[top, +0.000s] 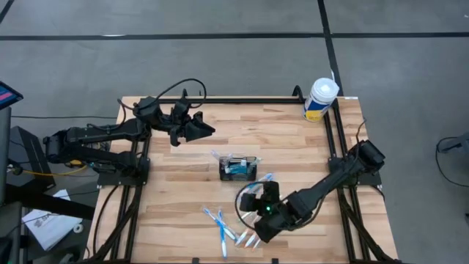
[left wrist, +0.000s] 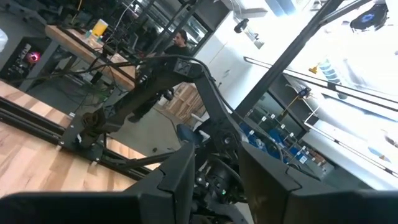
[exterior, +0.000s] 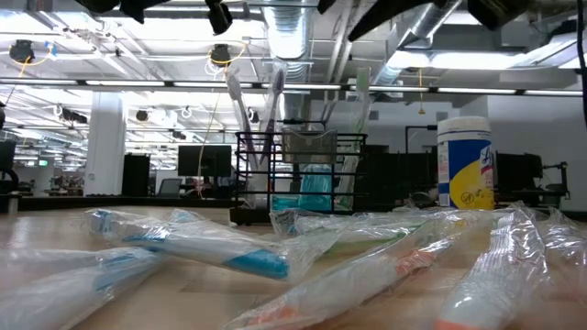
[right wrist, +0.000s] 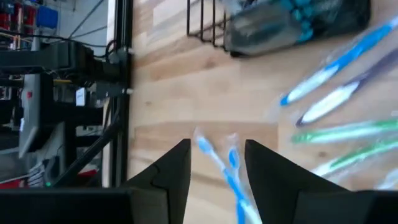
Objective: Pick & Place toothbrushing station
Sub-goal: Put the green toothbrush into the black wire organizer
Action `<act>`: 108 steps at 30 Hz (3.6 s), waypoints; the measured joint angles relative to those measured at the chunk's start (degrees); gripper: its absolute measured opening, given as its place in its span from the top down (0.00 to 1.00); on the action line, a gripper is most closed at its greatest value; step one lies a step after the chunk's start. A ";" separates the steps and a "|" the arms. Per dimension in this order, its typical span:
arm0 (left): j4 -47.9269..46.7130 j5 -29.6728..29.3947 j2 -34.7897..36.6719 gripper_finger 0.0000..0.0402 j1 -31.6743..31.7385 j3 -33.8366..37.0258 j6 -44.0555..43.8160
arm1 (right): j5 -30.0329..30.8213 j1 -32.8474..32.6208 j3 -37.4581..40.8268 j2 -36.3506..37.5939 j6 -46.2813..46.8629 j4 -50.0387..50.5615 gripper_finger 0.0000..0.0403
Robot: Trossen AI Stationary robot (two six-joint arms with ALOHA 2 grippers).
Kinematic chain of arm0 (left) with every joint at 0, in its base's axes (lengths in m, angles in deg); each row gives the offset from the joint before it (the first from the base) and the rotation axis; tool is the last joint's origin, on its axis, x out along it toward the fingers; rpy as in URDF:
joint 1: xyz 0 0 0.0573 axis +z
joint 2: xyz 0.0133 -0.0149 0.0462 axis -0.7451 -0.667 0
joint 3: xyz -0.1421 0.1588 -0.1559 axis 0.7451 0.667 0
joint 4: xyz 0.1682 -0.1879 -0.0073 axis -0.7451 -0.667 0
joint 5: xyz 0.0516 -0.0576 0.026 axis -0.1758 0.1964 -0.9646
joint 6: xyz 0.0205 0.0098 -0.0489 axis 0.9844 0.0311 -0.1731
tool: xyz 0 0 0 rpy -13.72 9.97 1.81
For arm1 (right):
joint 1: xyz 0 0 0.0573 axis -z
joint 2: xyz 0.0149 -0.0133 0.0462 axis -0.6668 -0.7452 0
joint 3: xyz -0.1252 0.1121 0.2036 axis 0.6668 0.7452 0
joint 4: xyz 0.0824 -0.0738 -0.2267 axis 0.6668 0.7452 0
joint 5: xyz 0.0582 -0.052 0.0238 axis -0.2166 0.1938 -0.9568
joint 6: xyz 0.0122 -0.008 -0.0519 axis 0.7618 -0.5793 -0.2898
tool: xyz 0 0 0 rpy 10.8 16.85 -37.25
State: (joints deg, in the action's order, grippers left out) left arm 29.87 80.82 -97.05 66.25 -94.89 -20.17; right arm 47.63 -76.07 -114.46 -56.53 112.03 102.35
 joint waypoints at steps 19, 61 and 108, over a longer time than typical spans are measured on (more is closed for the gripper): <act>0.00 -4.05 0.00 0.71 0.00 0.00 0.49 | -25.65 -3.31 3.05 0.70 -66.75 31.35 0.58; -1.28 -11.76 0.00 0.71 -0.02 -0.01 13.77 | -51.50 15.83 34.05 18.42 -103.39 -6.90 0.66; -1.65 -10.57 0.00 0.71 -0.11 -0.02 13.62 | -57.00 18.79 32.09 17.54 -99.61 0.98 0.98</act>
State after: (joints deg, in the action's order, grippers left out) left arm 28.22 70.24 -97.05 66.14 -94.91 -6.56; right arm -9.37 -57.28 -82.37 -38.99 12.42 103.33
